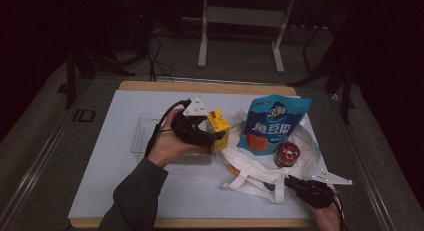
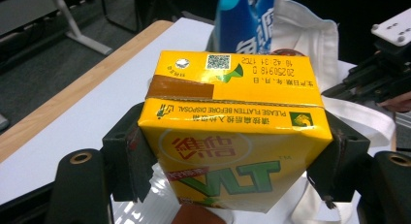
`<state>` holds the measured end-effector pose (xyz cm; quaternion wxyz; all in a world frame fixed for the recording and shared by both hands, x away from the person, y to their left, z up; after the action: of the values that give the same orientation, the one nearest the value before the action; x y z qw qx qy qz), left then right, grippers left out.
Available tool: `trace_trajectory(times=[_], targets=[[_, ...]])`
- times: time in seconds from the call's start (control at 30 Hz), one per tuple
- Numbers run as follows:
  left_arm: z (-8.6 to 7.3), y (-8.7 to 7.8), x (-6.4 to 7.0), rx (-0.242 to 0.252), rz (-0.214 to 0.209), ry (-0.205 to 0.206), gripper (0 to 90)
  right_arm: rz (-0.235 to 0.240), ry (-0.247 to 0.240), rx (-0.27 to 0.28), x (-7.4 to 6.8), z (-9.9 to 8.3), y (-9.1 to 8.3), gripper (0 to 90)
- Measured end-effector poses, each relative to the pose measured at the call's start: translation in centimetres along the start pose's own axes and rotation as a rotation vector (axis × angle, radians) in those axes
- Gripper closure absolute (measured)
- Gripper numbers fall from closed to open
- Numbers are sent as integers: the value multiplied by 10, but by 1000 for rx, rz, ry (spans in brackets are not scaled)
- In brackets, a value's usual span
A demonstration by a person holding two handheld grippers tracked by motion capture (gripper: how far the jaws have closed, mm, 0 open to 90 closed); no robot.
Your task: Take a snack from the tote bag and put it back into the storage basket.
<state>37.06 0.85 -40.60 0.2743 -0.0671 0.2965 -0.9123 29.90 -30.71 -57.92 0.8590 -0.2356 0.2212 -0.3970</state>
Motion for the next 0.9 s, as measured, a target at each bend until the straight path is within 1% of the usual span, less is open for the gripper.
trace_trajectory(times=[0.1, 0.23, 0.3, 0.37, 0.43, 0.6, 0.63, 0.67, 0.73, 0.9], targets=[[-4, -1, -7, -10, 31, -6, 286, -1, -2, 1, 0, 0, 0, 778], [-8, -3, -14, -15, 53, -24, 286, 0, -1, 1, 0, 0, 0, 778], [-10, -4, -17, -13, 57, -31, 286, 0, -1, 2, 0, 0, 0, 778], [-12, -4, -20, -15, 72, -35, 286, 0, 0, 1, 0, 0, 0, 778], [-14, -4, -23, -26, 89, -37, 286, -1, -1, 1, 0, 0, 0, 778], [-22, -4, -32, -40, 113, -56, 286, -1, 1, 0, 0, 0, 0, 778], [-22, -4, -32, -40, 113, -56, 286, -1, 0, 0, 0, 0, 0, 778], [-25, -3, -35, -48, 127, -57, 286, -1, -1, 1, 0, 0, 0, 778], [-28, -3, -40, -56, 138, -64, 286, -1, 1, 0, 0, 0, 0, 778], [-35, -5, -48, -55, 166, -87, 286, 0, 1, 0, 0, 0, 0, 778]])
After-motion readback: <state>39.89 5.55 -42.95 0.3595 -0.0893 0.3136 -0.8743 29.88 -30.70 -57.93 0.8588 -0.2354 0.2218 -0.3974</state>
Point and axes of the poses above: each handheld gripper's, and its own axes: y roughly forward along the jaws, z roughly out of its top, x roughly to its right, the point moved 8 cm from there along y, roughly forward along the jaws, and after that the axes turned 3 degrees about -x, right-handed, at the moved point
